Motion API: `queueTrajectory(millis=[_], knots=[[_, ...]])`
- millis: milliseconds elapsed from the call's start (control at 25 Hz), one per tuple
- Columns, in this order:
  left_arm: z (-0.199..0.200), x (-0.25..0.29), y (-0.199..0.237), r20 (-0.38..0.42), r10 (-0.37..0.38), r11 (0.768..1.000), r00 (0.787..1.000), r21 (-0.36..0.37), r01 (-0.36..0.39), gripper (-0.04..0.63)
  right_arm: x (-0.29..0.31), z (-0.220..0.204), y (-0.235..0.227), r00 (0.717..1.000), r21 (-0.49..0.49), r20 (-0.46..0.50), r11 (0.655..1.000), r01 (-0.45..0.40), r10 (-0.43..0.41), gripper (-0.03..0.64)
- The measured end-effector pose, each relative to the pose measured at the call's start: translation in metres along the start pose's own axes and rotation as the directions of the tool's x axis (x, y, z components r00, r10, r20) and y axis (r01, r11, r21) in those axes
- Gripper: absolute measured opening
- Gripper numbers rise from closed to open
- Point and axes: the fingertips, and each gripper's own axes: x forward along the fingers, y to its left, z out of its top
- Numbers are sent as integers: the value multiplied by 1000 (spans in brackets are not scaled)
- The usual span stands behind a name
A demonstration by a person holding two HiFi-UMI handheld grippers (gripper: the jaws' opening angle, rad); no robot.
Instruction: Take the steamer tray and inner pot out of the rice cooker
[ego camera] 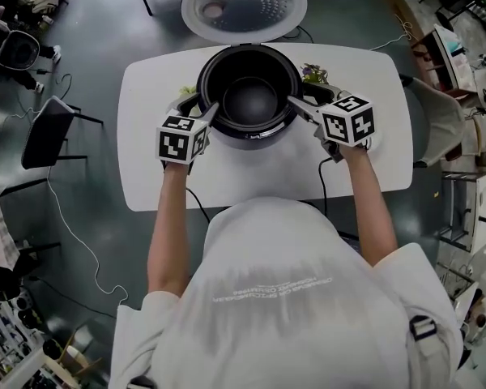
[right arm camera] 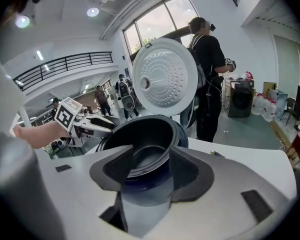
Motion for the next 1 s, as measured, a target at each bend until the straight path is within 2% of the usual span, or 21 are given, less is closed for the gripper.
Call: queueTrajectory(millis=[120,200,360,560,720,880,1000], knots=[[2,5,4,4,29,1000,1000,-11,-29,215,9,-1,-10,999,29,-5,999,33,-33,255],[3,9,5,6,31,999,999,-21,-31,215,12,0,-19,999,60,9,997,53,-54,255],[6,16,8,4,33,999,999,-38,-33,215,20,1,-23,999,89,5,995,39,-40,252],[7,18,8,3,41,998,999,-38,-41,212,31,-8,-21,998,94,-45,995,46,-42,229],[6,16,9,-10,40,999,999,-26,-40,212,33,-10,-24,998,142,-57,989,49,-41,176],[3,13,7,-6,44,999,999,-20,-44,212,31,-10,-26,999,179,-27,983,49,-45,160],[2,11,7,7,34,998,999,-44,-33,212,31,-10,-25,1000,225,6,974,25,-27,144]])
